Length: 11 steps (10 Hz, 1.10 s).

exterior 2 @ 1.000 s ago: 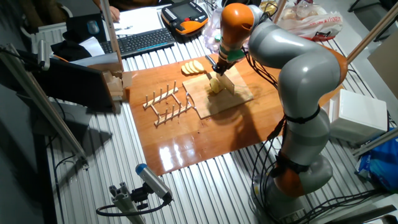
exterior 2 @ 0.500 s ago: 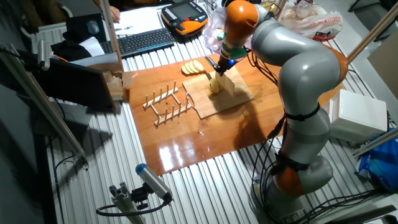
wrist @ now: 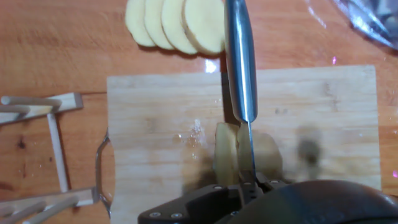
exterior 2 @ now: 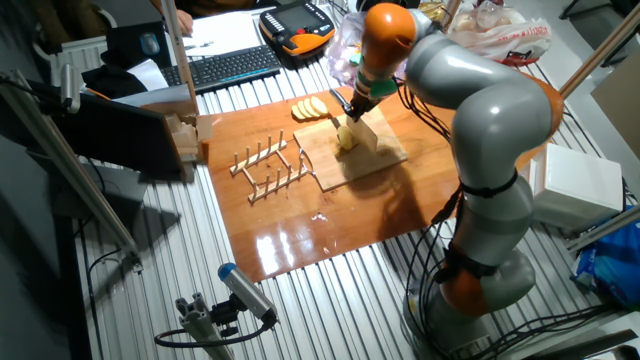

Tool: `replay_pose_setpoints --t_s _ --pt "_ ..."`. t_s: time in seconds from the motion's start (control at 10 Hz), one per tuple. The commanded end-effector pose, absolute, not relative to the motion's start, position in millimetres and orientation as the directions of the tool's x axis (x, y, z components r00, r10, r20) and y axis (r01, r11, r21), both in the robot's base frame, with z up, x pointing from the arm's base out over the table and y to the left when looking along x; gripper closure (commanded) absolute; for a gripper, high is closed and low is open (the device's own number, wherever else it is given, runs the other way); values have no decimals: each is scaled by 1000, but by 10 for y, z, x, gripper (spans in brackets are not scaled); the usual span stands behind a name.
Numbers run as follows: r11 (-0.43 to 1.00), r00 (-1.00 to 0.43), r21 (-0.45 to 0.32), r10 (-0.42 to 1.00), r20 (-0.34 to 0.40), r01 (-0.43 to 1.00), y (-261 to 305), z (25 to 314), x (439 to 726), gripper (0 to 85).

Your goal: Chop the potatoes

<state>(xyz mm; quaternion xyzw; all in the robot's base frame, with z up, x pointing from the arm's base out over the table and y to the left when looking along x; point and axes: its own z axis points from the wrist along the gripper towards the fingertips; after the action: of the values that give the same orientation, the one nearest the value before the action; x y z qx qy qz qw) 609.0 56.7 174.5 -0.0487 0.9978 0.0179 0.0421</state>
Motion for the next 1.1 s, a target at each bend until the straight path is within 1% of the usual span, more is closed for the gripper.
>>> replay_pose_setpoints --t_s 0.0,0.5,0.8,1.0 --pt "995 -991 23 -91 -102 -94 568 1744 6090 850" --pt "996 -983 -3 -86 -163 -87 580 1708 6153 850" --pt "996 -985 -28 -89 -148 -85 575 1650 6197 850" --pt "996 -985 -22 -89 -150 -87 550 1609 6227 850"
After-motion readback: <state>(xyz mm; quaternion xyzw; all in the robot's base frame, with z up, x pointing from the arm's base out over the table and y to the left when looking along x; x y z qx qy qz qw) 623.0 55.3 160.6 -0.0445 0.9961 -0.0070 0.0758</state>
